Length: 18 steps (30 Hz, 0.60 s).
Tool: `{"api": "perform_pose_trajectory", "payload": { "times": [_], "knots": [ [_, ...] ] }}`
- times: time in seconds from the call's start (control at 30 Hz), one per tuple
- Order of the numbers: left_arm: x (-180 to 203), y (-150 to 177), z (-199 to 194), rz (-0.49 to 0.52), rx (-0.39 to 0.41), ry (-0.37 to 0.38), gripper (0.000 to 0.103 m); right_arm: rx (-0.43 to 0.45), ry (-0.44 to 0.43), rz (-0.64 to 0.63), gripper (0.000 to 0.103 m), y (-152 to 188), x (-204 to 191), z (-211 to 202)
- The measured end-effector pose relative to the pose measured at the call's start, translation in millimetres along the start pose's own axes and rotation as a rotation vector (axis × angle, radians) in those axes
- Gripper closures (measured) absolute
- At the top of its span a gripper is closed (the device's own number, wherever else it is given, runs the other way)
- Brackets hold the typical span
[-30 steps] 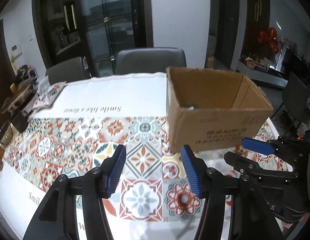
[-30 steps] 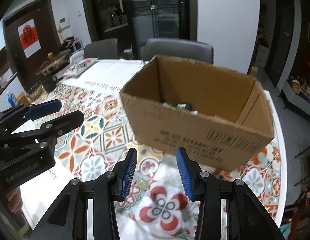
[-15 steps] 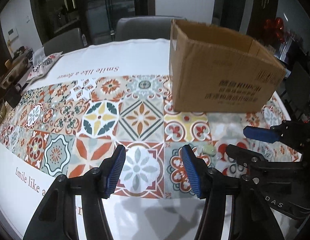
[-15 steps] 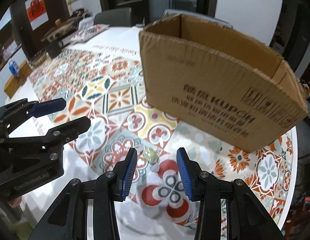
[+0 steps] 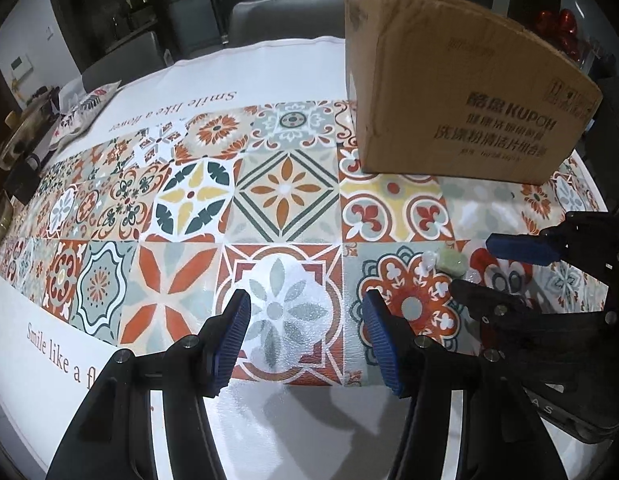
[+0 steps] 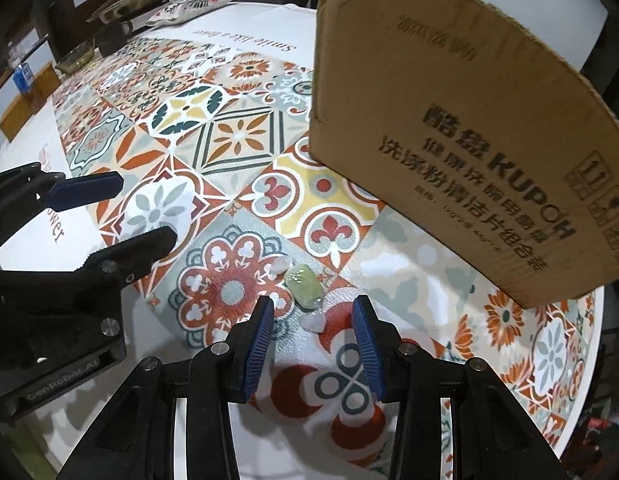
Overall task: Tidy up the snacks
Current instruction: 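Grasp the pale green candy with the right gripper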
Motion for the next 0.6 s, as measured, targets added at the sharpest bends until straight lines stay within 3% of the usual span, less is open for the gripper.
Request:
{"api": "perform_pose_trajectory", "payload": {
  "times": [0.27,0.6],
  "knots": [
    [-1,0,6,-0.011,-0.015,-0.001,0.046,-0.009,-0.004,0.004,0.062,-7,2,18],
    [-4,-4,10,-0.032,-0.022,0.005,0.046,0.010,-0.050,0.060,0.078,-11,5,24]
  ]
}}
Point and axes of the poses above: each gripper's, at about its wrist camera, not at the fingertips, and z roughly the way its jaws point, x to its right, y to its underside, the point moved 3 cm from there along z, roughly the way its jaws point, and after that the axes turned 12 degrees about -z, right-handed, at the moved point
